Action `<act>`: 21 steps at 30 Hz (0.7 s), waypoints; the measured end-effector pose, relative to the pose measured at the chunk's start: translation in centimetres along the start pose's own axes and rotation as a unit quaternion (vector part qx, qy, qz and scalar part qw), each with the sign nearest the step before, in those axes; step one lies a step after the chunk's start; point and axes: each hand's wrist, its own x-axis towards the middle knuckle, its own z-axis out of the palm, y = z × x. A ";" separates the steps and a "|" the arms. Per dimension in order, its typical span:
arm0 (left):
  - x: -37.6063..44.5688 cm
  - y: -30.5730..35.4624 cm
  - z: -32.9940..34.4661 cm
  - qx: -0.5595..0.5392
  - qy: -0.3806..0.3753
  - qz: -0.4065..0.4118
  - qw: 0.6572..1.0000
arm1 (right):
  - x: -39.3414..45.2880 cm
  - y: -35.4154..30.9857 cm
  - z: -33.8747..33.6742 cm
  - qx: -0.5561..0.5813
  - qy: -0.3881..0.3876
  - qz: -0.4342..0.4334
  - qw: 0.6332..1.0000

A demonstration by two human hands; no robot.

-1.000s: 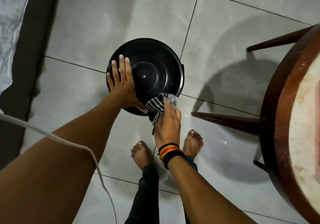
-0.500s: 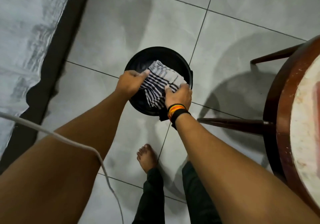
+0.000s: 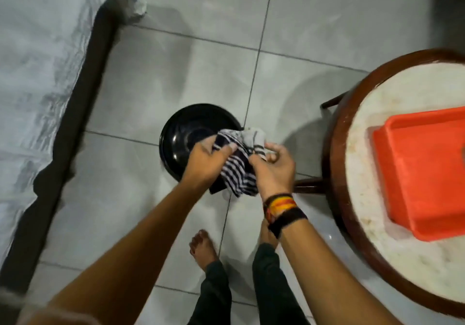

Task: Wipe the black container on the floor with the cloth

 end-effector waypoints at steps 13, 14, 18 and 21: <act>-10.1 12.7 28.6 0.092 -0.084 0.007 0.992 | 8.0 -9.7 -30.3 -0.131 0.194 -0.116 0.965; -10.1 12.3 30.0 0.136 -0.084 0.019 0.987 | 9.1 -9.5 -31.2 -0.158 0.179 -0.112 0.965; -11.1 11.9 32.5 0.313 -0.058 0.103 0.943 | 13.1 -7.5 -33.3 -0.238 0.099 -0.096 0.961; -10.5 11.7 31.8 0.381 -0.020 0.203 0.902 | 14.0 -6.7 -32.9 -0.339 0.077 -0.153 0.925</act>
